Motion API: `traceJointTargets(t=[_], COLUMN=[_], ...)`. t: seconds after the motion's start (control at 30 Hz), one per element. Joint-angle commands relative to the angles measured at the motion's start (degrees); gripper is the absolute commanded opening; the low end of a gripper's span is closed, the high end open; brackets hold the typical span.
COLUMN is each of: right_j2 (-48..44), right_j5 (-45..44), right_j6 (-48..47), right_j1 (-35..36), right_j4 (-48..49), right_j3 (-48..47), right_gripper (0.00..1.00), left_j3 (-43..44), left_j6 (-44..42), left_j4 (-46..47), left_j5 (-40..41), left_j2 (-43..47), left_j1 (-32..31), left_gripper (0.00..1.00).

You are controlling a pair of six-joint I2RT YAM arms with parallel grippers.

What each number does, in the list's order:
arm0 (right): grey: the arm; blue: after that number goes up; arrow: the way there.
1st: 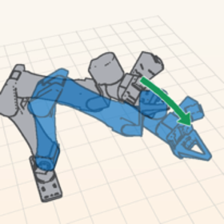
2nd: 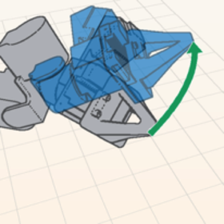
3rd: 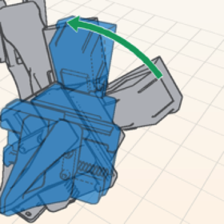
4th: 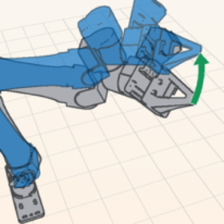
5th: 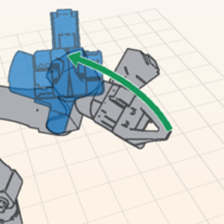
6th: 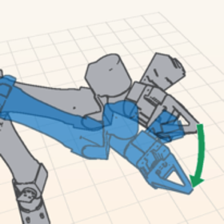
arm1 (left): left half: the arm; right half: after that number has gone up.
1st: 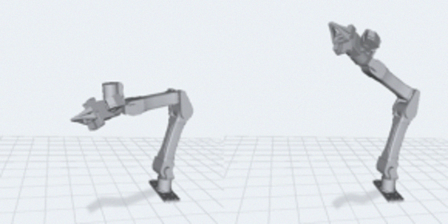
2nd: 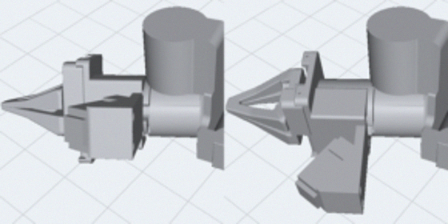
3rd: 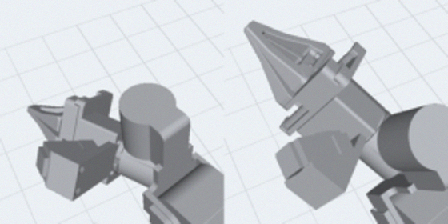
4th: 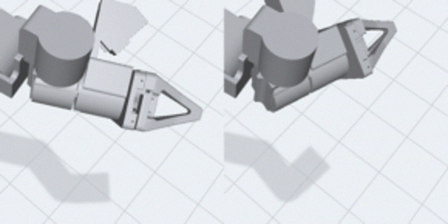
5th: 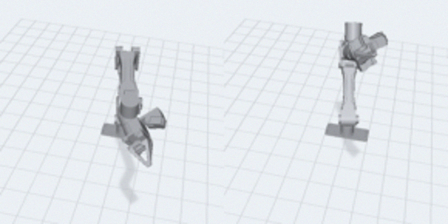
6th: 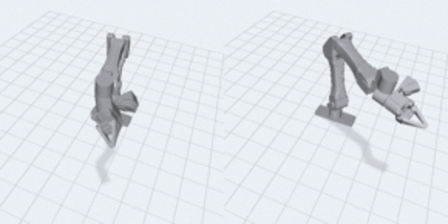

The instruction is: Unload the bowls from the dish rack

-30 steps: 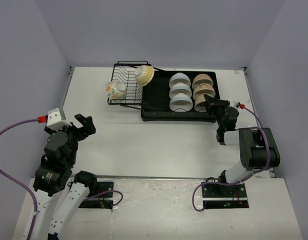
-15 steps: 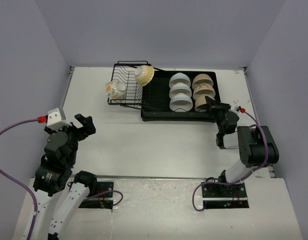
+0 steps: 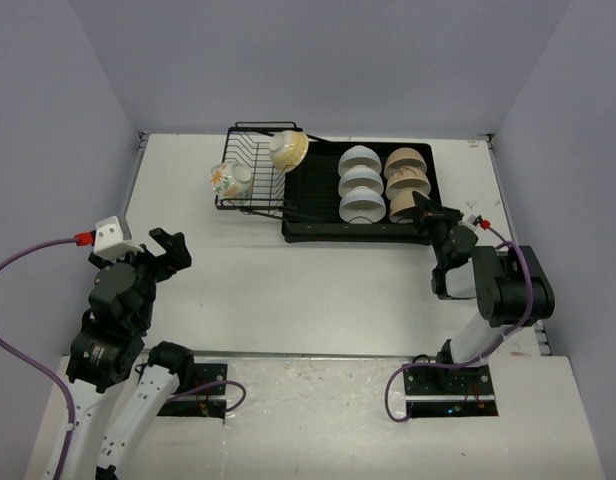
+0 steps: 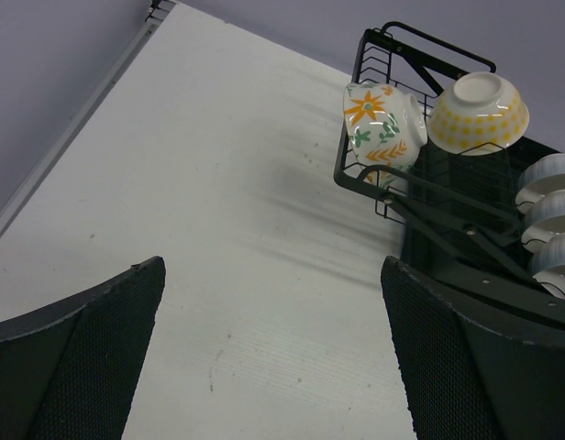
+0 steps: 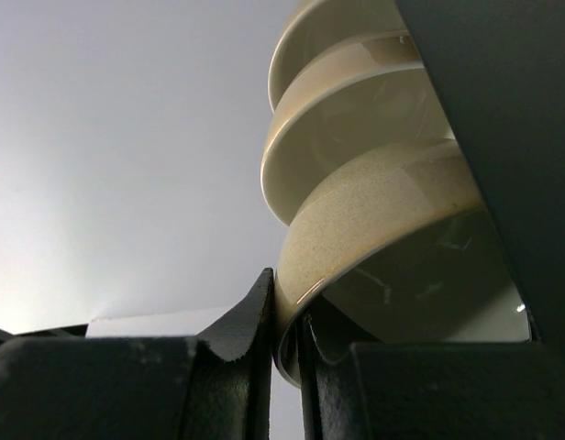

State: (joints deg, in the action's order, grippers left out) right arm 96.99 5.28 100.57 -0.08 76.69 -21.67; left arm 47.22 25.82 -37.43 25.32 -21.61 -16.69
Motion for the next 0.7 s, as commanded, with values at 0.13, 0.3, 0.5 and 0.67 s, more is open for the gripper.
traceJointTargets(t=[0.13,0.3,0.5,0.67], right_j2=[-3.30,-4.62,-4.27,-5.14], right_j5=[-0.44,0.17,2.10,4.30], right_j6=[0.59,-0.99,-3.10,-5.30], right_j1=[0.34,0.34,0.34,0.34], right_j4=[17.45,17.62,17.89,17.97], right_j3=[1.54,1.55,-0.73,-3.11], right_gripper=[0.00,0.00,0.00,0.00], left_j3=[0.06,0.06,0.06,0.06], left_j6=[-0.69,-0.69,-0.69,-0.69], left_j4=[1.83,1.92,1.83,1.92], left_j5=[0.52,0.52,0.52,0.52], left_j2=[0.42,0.25,0.34,0.34], left_j1=[-0.36,-0.36,-0.36,-0.36], left_gripper=[1.00,1.00,1.00,1.00])
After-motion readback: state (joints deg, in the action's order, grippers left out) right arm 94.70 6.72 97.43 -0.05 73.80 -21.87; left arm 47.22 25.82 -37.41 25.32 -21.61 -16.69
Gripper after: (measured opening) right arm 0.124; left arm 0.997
